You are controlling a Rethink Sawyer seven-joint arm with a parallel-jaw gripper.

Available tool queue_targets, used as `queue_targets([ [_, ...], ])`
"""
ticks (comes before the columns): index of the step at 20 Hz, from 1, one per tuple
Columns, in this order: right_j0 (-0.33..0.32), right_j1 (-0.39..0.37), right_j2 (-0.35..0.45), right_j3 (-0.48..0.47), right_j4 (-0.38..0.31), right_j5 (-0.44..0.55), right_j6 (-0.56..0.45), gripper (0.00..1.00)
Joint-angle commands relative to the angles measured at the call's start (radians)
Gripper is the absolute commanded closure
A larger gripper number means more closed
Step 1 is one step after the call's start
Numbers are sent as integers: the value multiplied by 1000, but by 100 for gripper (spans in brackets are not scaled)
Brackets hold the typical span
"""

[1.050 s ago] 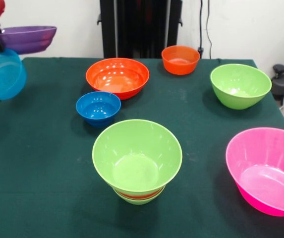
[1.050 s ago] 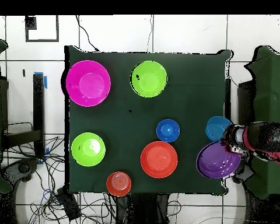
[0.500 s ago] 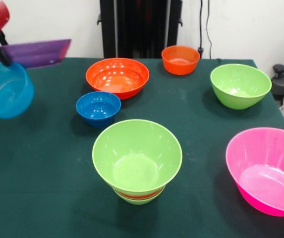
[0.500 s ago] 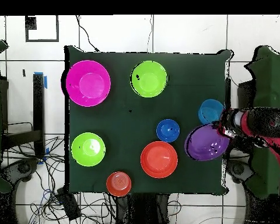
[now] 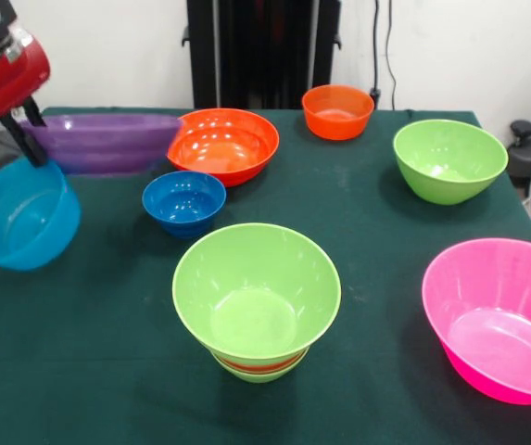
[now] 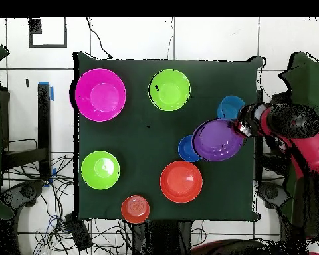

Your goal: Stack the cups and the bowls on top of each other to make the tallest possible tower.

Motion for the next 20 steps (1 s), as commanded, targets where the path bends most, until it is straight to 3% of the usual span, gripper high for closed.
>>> queue_targets([
  [1,81,84,-51,-85,86,-68,323,100],
  [9,80,40,-49,-4,225,-16,381,100],
  [20,92,-14,-68,97,375,20,361,100],
])
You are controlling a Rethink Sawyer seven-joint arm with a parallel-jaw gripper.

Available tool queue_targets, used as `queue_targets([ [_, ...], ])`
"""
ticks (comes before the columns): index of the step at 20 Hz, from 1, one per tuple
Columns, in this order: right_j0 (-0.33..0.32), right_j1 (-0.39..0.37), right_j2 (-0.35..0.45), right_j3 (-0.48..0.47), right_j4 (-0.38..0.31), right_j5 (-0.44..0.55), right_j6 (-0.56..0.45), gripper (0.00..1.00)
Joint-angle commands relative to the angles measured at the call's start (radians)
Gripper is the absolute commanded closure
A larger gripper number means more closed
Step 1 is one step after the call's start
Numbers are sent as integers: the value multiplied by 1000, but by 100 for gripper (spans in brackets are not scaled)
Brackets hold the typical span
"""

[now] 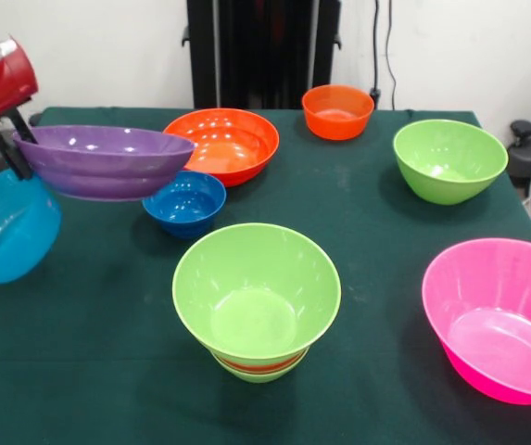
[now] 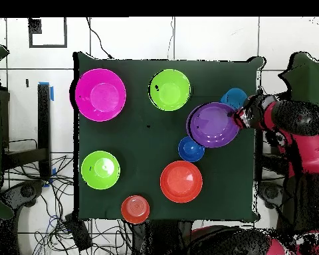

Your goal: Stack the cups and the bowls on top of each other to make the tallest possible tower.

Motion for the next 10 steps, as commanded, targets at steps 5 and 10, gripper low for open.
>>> queue_targets([
  [5,36,-43,47,93,160,52,244,100],
  [10,38,-48,61,113,230,45,236,100],
])
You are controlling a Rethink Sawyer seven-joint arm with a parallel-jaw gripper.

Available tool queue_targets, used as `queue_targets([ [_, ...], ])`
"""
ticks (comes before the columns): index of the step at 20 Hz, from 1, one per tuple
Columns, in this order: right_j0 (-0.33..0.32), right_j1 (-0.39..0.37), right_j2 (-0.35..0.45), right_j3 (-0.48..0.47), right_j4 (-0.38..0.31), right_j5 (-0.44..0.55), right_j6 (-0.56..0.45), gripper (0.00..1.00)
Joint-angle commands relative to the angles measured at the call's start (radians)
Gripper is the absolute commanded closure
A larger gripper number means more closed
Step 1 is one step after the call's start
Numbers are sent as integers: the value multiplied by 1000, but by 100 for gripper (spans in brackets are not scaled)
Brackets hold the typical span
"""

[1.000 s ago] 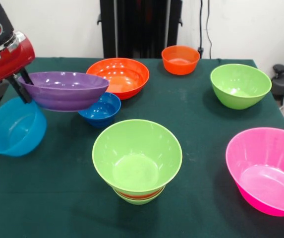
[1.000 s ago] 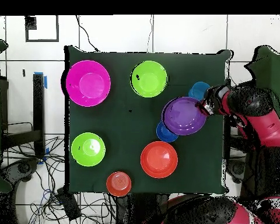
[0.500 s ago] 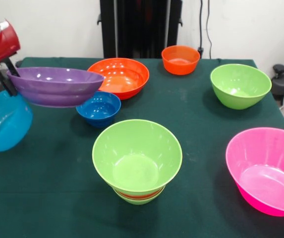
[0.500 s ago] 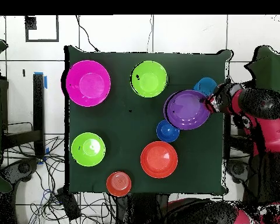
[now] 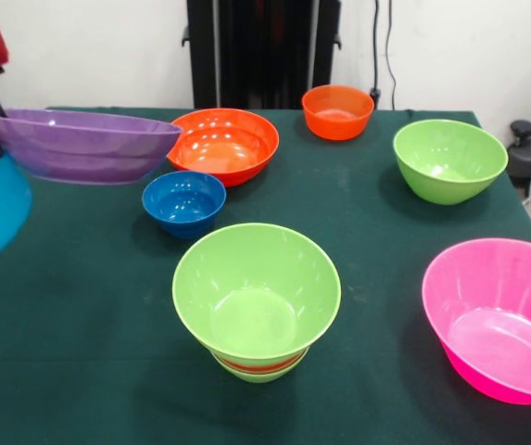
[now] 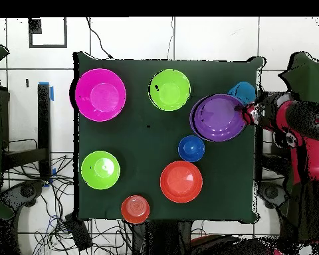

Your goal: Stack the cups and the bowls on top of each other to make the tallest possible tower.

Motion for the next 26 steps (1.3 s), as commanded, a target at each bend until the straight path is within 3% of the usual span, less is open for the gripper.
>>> queue_targets([
  [1,38,-9,81,95,117,40,233,100],
  [12,64,-6,108,162,310,-108,188,100],
  [26,91,37,103,142,371,-147,179,100],
])
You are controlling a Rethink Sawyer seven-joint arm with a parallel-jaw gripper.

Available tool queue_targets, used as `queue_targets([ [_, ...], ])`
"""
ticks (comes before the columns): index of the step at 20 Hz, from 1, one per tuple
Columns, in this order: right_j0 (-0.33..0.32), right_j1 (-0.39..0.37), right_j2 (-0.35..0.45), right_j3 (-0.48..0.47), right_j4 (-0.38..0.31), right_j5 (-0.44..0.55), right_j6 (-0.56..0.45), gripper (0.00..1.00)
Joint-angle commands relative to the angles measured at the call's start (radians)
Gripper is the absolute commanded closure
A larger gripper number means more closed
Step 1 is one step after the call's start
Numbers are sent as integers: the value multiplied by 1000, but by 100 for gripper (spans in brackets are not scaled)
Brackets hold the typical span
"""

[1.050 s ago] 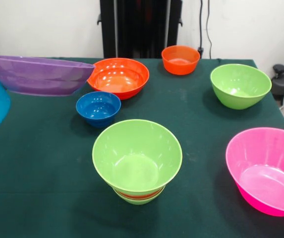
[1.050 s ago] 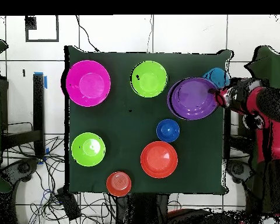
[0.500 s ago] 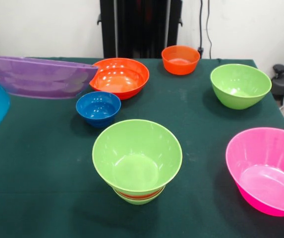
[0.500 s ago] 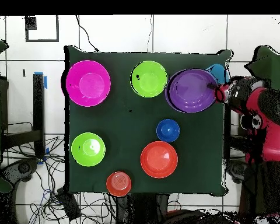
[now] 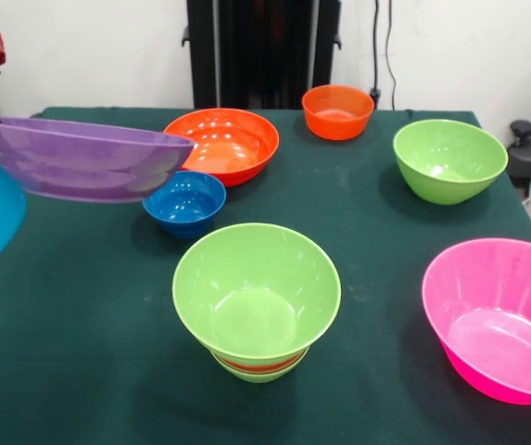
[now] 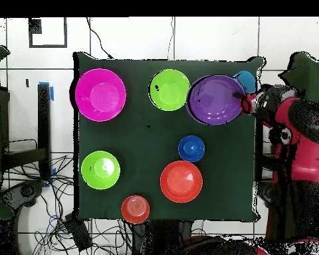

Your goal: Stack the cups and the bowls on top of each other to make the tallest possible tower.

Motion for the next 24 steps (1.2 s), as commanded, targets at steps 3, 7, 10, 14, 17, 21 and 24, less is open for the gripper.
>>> queue_targets([
  [3,49,51,112,55,99,-86,177,100],
  [7,54,63,126,41,129,-94,182,100],
  [10,59,72,133,29,148,-101,188,100],
  [14,57,68,149,36,188,-120,149,100],
  [17,60,72,152,35,208,-143,120,100],
  [21,65,72,169,35,253,-175,94,100],
  [24,61,69,186,37,278,-175,74,100],
])
